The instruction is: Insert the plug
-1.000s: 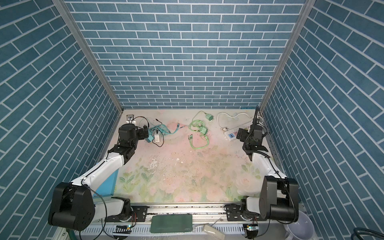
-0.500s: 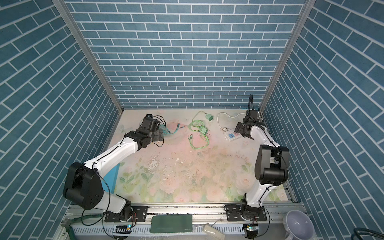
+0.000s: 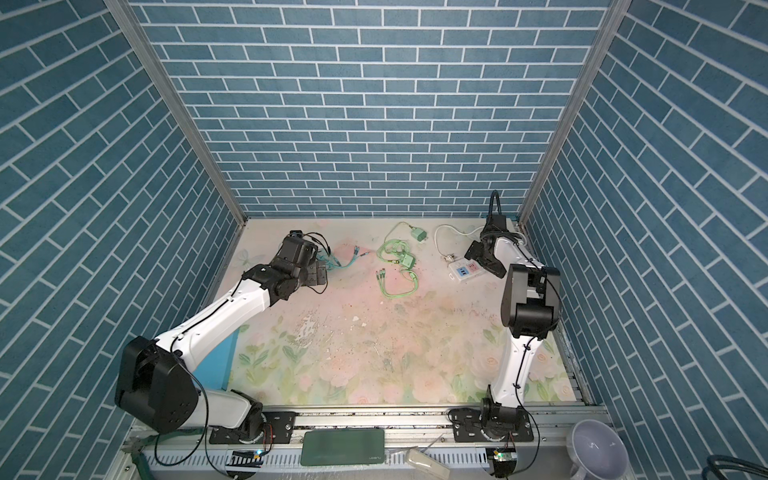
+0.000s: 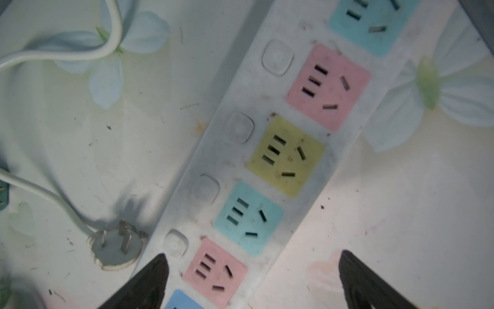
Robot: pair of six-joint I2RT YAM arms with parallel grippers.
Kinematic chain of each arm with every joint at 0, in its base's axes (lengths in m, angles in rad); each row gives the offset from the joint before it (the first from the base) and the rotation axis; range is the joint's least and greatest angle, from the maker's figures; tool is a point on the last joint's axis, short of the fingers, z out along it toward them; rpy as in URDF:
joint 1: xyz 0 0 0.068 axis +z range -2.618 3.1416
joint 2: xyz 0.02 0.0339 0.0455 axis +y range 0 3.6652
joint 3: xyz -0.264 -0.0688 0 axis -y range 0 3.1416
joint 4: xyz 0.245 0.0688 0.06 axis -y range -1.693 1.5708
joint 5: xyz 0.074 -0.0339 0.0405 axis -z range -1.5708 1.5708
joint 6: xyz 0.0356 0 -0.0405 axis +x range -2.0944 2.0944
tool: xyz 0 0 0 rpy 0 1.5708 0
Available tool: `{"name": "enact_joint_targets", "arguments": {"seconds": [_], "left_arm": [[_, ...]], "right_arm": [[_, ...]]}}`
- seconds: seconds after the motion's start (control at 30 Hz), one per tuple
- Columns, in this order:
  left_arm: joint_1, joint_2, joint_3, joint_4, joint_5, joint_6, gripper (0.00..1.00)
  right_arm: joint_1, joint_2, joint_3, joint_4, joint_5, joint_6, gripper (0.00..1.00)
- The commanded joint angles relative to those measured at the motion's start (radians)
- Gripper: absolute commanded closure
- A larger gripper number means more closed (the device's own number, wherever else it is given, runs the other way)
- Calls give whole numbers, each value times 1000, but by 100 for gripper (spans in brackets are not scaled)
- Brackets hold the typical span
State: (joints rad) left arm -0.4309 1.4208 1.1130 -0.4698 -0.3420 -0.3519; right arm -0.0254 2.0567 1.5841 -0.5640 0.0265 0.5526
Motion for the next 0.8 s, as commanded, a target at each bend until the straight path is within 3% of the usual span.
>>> {"name": "enact_joint_targets", "arguments": {"seconds": [0.0,0.47,0.77], "left_arm": [[-4,-17,-19,7,15,0,0],[-5,-51,-51,28,18,22,0],[-4,-65,-65,37,6,35,0]], "right_arm": [[-3,35,51,-30,-8,85,1],[-13,104,83,43,2,226,1],[-11,186,179,11,-24,241,1]]}}
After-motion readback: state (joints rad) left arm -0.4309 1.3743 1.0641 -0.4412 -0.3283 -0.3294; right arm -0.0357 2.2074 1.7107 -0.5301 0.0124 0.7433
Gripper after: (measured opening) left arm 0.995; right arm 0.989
